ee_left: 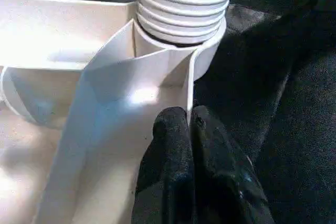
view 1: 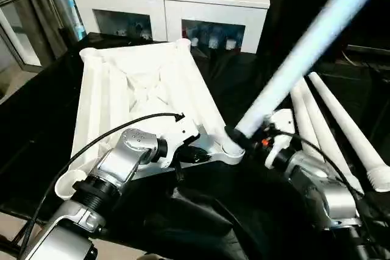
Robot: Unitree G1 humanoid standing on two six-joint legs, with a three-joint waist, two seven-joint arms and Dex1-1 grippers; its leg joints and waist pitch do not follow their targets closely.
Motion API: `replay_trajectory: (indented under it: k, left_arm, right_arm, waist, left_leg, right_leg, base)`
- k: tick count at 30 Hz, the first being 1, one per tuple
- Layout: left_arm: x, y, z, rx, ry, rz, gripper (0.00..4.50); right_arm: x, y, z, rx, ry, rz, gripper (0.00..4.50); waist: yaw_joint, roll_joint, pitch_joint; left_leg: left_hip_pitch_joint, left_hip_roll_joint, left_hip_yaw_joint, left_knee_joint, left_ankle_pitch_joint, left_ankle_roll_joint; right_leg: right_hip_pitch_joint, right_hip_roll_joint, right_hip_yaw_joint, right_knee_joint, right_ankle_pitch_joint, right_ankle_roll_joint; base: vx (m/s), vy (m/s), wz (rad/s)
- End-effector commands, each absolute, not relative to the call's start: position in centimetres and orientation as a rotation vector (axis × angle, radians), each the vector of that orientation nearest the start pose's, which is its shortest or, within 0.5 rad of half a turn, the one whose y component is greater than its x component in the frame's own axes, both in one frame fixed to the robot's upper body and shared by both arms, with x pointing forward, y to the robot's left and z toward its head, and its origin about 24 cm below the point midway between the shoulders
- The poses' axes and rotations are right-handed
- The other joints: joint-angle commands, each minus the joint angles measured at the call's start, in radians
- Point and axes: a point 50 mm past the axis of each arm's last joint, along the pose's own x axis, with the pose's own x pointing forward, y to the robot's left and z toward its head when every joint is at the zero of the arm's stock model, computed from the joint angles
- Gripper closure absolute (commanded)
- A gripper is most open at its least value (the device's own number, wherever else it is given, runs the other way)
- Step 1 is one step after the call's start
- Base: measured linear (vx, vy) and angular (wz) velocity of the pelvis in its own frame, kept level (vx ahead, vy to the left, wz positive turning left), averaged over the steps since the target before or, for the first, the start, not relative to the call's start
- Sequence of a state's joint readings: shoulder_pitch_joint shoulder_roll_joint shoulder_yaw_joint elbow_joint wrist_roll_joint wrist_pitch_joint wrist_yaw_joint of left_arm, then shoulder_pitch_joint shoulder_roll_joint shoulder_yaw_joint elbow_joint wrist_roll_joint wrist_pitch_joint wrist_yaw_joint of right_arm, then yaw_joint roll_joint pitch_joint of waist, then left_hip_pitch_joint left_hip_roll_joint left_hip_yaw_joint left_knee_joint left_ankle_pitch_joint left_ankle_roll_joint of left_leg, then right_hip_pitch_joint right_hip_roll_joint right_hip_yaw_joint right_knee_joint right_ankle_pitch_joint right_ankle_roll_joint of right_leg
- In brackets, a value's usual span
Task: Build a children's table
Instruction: Insert table leg to table base
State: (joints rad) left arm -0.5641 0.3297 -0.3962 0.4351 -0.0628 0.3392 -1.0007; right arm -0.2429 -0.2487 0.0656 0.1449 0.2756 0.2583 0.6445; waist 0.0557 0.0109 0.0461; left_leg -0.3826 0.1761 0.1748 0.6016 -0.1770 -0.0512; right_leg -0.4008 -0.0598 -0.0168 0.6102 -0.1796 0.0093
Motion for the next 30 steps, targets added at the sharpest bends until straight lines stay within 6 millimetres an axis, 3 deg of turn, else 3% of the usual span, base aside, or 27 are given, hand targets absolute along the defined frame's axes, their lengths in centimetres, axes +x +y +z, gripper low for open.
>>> replay_trajectory:
  k: [1,2,4,5,7,9,11,18,19,25,30]
  left_arm:
    - [31.2,10.7,4.3,0.363,0.551,-1.188,4.5]
    - [31.2,10.7,4.3,0.363,0.551,-1.188,4.5]
    - [31.2,10.7,4.2,0.364,0.551,-1.188,4.5]
    - [31.1,10.7,4.2,0.365,0.55,-1.19,4.5]
    - [31.0,10.7,4.2,0.363,0.547,-1.198,4.5]
    - [30.9,10.7,4.2,0.363,0.545,-1.204,4.5]
    - [30.9,10.7,4.4,0.371,0.535,-1.225,4.5]
    - [30.4,10.8,4.9,0.407,0.502,-1.317,4.5]
    - [30.3,11.0,4.9,0.422,0.509,-1.329,4.5]
    - [30.3,11.7,5.7,0.461,0.493,-1.394,4.5]
    - [30.5,12.3,6.4,0.491,0.47,-1.431,4.5]
  right_arm:
    - [28.1,-14.3,3.7,0.029,0.273,0.746,2.61]
    - [28.2,-14.2,3.8,0.03,0.272,0.753,2.61]
    - [28.3,-14.1,3.9,0.027,0.273,0.764,2.61]
    - [28.4,-13.9,4.0,0.018,0.28,0.792,2.61]
    - [28.5,-13.6,4.2,0.012,0.292,0.841,2.61]
    - [28.6,-13.4,4.3,0.012,0.298,0.868,2.61]
    - [28.8,-12.9,4.3,0.01,0.316,0.935,2.61]
    - [28.8,-12.2,4.1,0.002,0.352,1.095,2.61]
    - [28.5,-12.3,4.0,0.0,0.363,1.127,2.61]
    - [27.1,-12.6,3.5,-0.008,0.415,1.263,2.61]
    - [26.6,-12.8,3.6,-0.025,0.424,1.341,2.61]
  waist:
    - [-0.006,-0.005,-0.051]
    - [-0.007,-0.01,-0.05]
    - [-0.007,-0.006,-0.049]
    - [-0.009,-0.015,-0.049]
    - [-0.009,-0.018,-0.049]
    - [-0.009,-0.016,-0.049]
    - [-0.011,-0.021,-0.05]
    - [-0.016,-0.027,-0.052]
    - [-0.015,-0.032,-0.053]
    - [-0.008,-0.028,-0.056]
    - [-0.002,-0.026,-0.056]
  left_leg:
    - [0.021,0.042,-0.02,-0.086,-0.352,-0.02]
    - [0.021,0.042,-0.019,-0.086,-0.353,-0.018]
    - [0.022,0.043,-0.021,-0.087,-0.363,-0.018]
    - [0.021,0.043,-0.019,-0.086,-0.364,-0.016]
    - [0.02,0.043,-0.019,-0.085,-0.355,-0.01]
    - [0.02,0.044,-0.02,-0.086,-0.354,-0.011]
    - [0.017,0.044,-0.02,-0.087,-0.349,-0.01]
    - [0.015,0.046,-0.019,-0.087,-0.33,-0.003]
    - [0.017,0.048,-0.018,-0.087,-0.32,0.002]
    - [0.019,0.05,-0.015,-0.088,-0.295,0.008]
    - [0.022,0.051,-0.015,-0.088,-0.301,0.004]
  right_leg:
    - [0.024,-0.067,0.031,-0.096,-0.432,-0.153]
    - [0.023,-0.068,0.031,-0.098,-0.44,-0.15]
    - [0.021,-0.069,0.031,-0.1,-0.46,-0.143]
    - [0.02,-0.068,0.03,-0.101,-0.464,-0.142]
    - [0.02,-0.069,0.031,-0.101,-0.473,-0.139]
    - [0.019,-0.07,0.031,-0.1,-0.472,-0.138]
    - [0.021,-0.071,0.031,-0.099,-0.457,-0.141]
    - [0.024,-0.07,0.032,-0.092,-0.395,-0.165]
    - [0.025,-0.07,0.032,-0.09,-0.372,-0.17]
    - [0.03,-0.068,0.033,-0.08,-0.265,-0.206]
    - [0.03,-0.069,0.032,-0.08,-0.262,-0.215]
  base:
    - [0.0,0.0,0.0]
    - [0.0,0.0,0.0]
    - [0.0,0.0,0.0]
    - [0.0,0.0,0.0]
    - [0.0,0.0,0.0]
    - [0.0,0.0,0.0]
    - [0.0,0.0,0.0]
    - [0.0,0.0,0.0]
    - [0.0,0.0,0.0]
    - [0.0,0.0,0.0]
    - [0.0,0.0,0.0]
